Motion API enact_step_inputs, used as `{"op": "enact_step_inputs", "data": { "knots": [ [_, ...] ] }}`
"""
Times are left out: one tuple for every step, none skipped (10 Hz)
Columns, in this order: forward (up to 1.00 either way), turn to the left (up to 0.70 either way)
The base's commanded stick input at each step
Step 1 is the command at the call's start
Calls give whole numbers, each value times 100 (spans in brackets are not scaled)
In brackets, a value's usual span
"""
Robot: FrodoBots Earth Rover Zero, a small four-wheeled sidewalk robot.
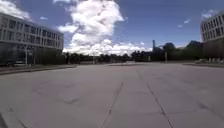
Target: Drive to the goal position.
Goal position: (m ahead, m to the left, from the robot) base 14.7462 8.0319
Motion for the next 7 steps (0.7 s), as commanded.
{"op": "enact_step_inputs", "data": {
  "knots": [
    [70,0],
    [70,0],
    [70,0],
    [70,0],
    [70,0],
    [70,0],
    [70,0]
  ]
}}
